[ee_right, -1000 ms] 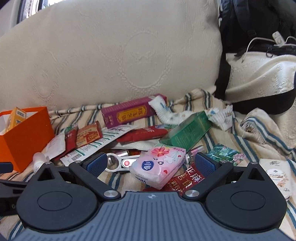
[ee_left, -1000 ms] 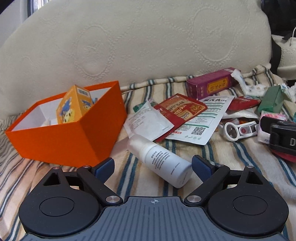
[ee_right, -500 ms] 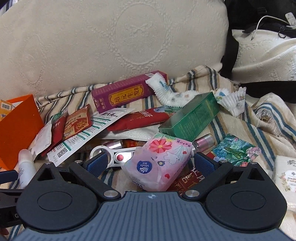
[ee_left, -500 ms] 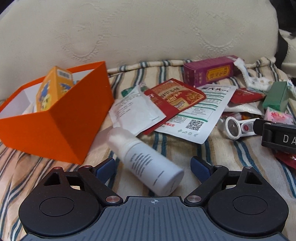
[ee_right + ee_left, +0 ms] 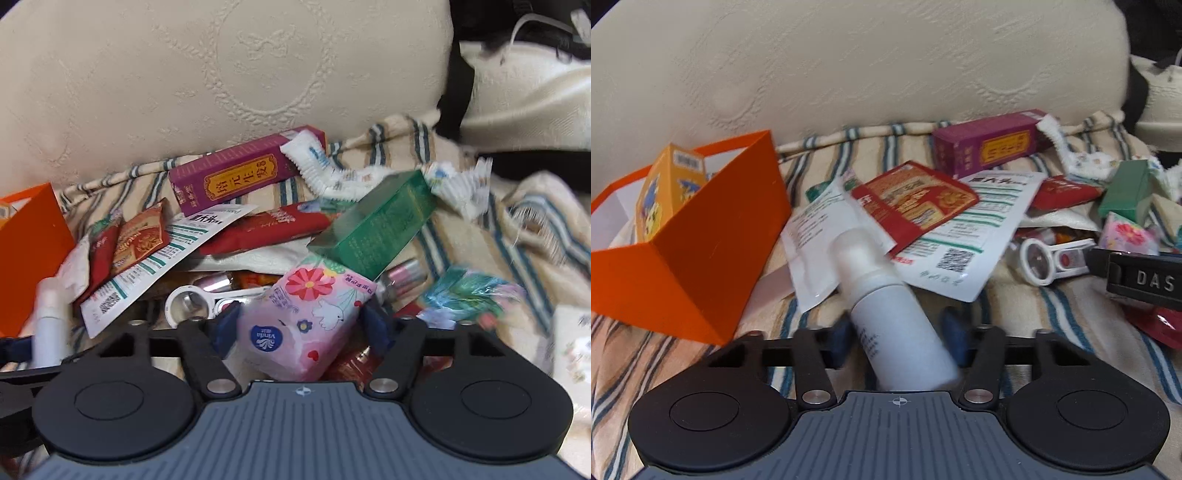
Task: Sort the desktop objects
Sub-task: 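Grasp the white spray bottle with left tool while right grasps pink tissue pack, then lift the spray bottle and pink tissue pack and carry them over the box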
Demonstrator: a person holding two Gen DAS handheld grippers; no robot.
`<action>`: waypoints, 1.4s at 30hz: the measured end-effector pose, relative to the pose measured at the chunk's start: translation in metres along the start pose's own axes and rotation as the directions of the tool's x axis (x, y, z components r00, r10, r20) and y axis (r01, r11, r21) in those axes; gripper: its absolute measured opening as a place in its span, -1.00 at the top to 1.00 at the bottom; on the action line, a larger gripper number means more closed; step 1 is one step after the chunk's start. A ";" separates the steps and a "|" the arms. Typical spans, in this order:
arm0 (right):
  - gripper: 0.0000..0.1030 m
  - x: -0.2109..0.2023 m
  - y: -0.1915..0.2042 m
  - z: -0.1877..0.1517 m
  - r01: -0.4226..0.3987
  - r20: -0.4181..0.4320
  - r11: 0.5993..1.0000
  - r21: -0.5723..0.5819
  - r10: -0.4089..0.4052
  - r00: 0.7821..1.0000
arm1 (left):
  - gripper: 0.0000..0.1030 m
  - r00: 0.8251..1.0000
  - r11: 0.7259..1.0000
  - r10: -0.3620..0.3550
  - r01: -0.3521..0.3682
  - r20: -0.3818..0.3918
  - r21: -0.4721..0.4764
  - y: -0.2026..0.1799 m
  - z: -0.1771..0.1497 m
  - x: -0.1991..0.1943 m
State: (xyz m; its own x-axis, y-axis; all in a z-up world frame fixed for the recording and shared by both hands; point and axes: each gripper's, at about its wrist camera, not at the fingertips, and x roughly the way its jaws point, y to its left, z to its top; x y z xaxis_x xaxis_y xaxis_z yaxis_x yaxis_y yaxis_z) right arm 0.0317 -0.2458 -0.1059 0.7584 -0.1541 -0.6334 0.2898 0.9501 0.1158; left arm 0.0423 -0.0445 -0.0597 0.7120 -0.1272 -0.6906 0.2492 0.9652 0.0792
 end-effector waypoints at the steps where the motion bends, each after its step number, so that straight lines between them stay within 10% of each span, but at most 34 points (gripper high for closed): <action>1: -0.21 -0.001 -0.003 0.000 -0.009 0.003 1.000 0.017 0.009 1.000 | 0.18 1.000 1.000 0.000 0.000 0.003 0.005 -0.002 0.000 -0.001; 13: 0.10 -0.018 -0.003 -0.004 -0.036 0.067 0.999 0.022 0.035 0.997 | 0.29 0.999 1.000 -0.014 0.014 0.029 -0.006 -0.001 -0.003 -0.007; 42: 0.12 -0.073 0.060 0.015 -0.091 0.263 0.991 -0.097 0.114 0.958 | 0.31 0.967 0.996 0.076 -0.064 0.244 -0.055 0.053 0.031 -0.090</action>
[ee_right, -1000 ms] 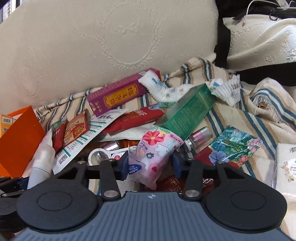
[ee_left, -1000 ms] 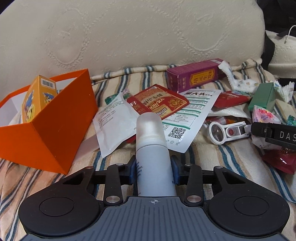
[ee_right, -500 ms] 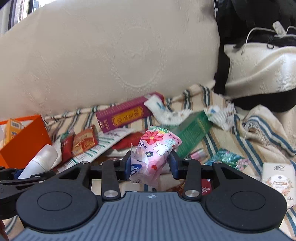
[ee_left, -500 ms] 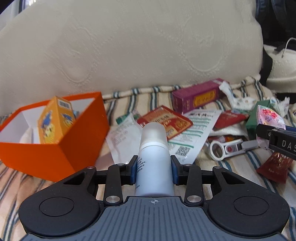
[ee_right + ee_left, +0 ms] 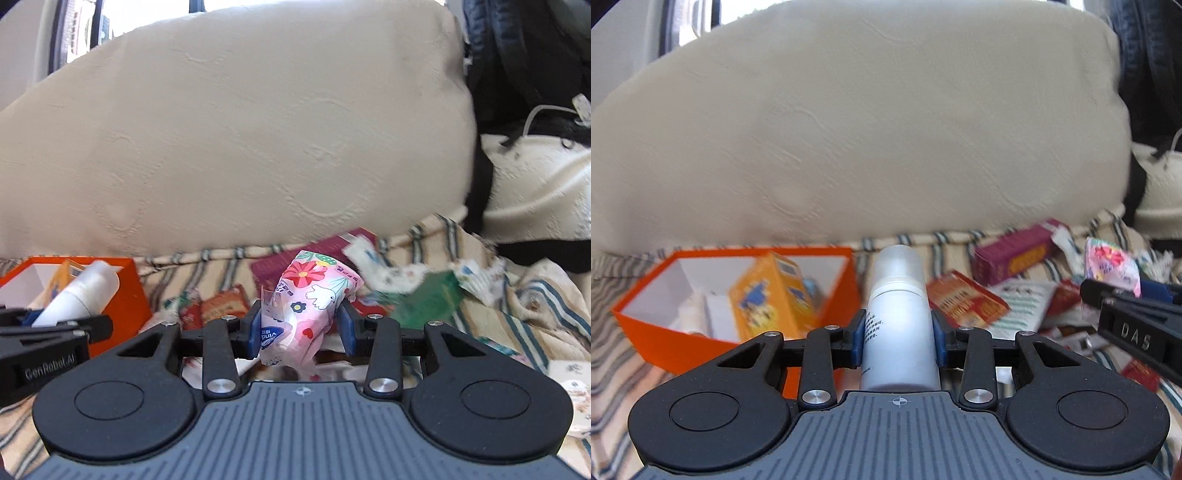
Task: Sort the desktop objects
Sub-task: 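Lift the spray bottle and pink tissue pack and carry them over the box, then open the left tool over the box while right releases the tissue pack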
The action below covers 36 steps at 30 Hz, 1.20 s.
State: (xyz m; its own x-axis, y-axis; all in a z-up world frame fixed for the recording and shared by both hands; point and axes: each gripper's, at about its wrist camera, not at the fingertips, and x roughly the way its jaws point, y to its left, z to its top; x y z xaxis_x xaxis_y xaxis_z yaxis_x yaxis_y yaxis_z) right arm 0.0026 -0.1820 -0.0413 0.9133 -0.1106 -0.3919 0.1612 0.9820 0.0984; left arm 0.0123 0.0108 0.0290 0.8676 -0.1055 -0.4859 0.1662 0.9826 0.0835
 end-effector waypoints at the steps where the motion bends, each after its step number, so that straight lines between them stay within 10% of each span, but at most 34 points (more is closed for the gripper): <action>1: 0.12 0.000 0.005 0.002 -0.011 0.005 1.000 -0.004 0.011 1.000 | 0.31 1.000 1.000 0.012 -0.012 0.010 -0.003 0.006 0.003 -0.002; 20: 0.12 0.048 0.191 0.033 -0.313 0.004 0.937 -0.157 0.318 0.948 | 0.31 0.964 0.960 0.265 -0.261 0.029 -0.103 0.174 0.032 0.022; 36: 0.10 0.109 0.273 0.031 -0.385 -0.053 0.895 -0.228 0.383 0.922 | 0.33 0.956 0.947 0.291 -0.292 -0.029 -0.135 0.240 0.034 0.089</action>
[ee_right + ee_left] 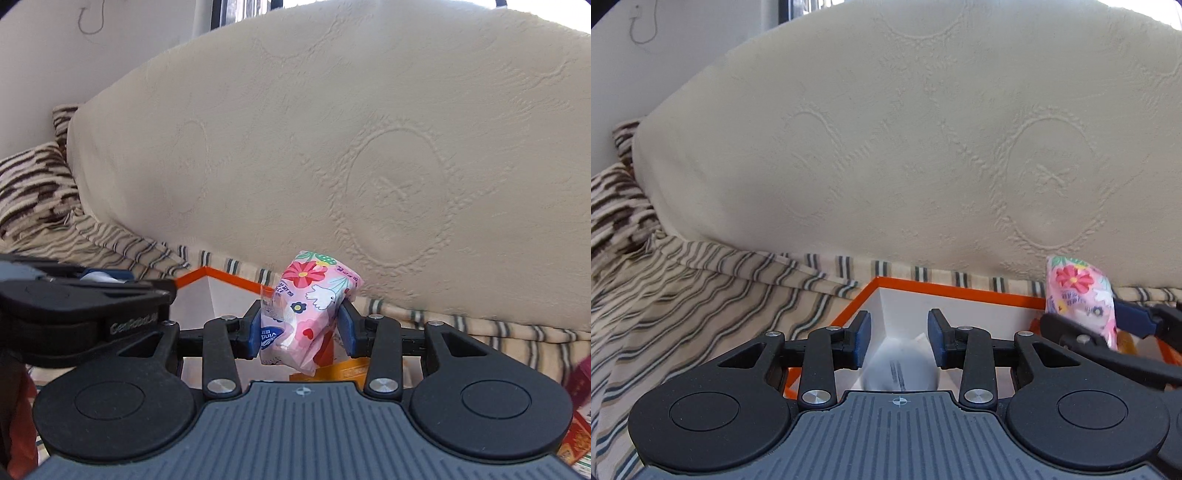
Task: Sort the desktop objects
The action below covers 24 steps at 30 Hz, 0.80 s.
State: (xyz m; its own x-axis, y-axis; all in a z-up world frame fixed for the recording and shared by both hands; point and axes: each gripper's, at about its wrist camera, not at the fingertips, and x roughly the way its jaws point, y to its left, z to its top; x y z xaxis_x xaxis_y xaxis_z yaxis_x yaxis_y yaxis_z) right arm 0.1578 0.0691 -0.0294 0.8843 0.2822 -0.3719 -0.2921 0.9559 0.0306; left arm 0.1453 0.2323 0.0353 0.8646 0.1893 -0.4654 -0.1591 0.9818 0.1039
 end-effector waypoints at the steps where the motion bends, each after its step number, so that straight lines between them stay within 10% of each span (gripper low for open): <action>1: 0.10 0.005 0.001 -0.002 0.000 -0.005 1.000 -0.004 0.000 1.000 | 0.33 1.000 1.000 -0.004 0.004 -0.003 -0.002 -0.001 0.001 0.004; 11: -0.25 0.023 0.003 -0.016 0.022 -0.037 1.000 -0.016 -0.023 0.999 | -0.21 1.000 1.000 -0.023 0.023 -0.008 -0.011 -0.002 -0.001 0.022; 15: -0.76 0.020 0.005 -0.016 0.047 -0.006 0.998 -0.030 -0.047 0.999 | -0.66 1.000 0.999 -0.030 0.030 0.005 -0.028 0.001 -0.003 0.022; 24: -0.78 0.018 0.002 -0.014 0.058 0.003 0.998 -0.020 -0.058 0.998 | -1.00 0.999 0.999 0.028 -0.028 0.018 -0.015 0.000 0.004 0.013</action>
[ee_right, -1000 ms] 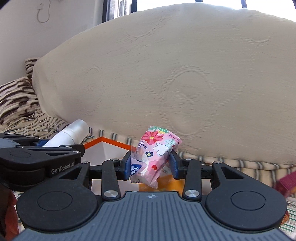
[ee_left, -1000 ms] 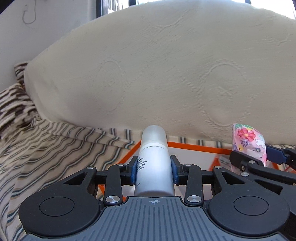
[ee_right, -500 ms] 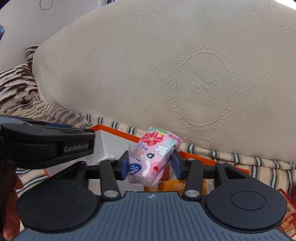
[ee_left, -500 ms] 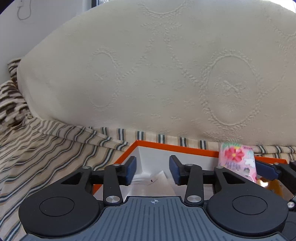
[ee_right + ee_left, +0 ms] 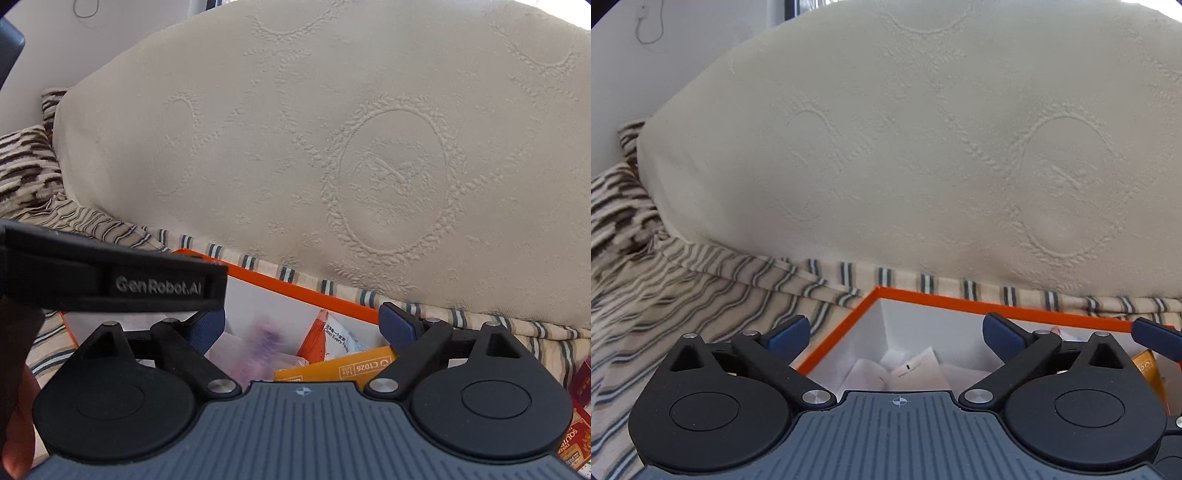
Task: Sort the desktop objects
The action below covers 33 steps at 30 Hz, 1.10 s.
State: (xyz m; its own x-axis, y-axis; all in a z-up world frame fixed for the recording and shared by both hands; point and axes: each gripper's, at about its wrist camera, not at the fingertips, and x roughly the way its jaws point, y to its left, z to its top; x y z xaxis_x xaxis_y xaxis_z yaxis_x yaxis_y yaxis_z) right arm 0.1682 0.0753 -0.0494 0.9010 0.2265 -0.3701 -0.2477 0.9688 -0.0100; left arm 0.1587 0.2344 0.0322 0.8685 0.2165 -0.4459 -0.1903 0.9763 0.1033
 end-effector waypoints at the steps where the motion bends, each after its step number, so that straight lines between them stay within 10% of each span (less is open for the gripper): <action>1: -0.78 0.000 0.000 0.000 0.002 0.000 1.000 -0.002 -0.002 1.000 | -1.00 1.000 1.000 -0.001 0.001 0.001 -0.003 0.001 0.000 -0.001; 33: -0.78 -0.013 -0.002 0.004 0.026 0.033 1.000 0.006 -0.026 0.999 | -1.00 0.998 0.999 -0.039 0.039 0.040 0.006 0.004 0.000 -0.018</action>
State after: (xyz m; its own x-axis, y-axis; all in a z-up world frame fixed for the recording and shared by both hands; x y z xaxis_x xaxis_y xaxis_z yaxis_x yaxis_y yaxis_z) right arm 0.1582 0.0703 -0.0403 0.9184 0.2043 -0.3387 -0.2222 0.9749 -0.0144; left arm 0.1422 0.2348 0.0409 0.8931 0.1775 -0.4133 -0.1533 0.9839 0.0913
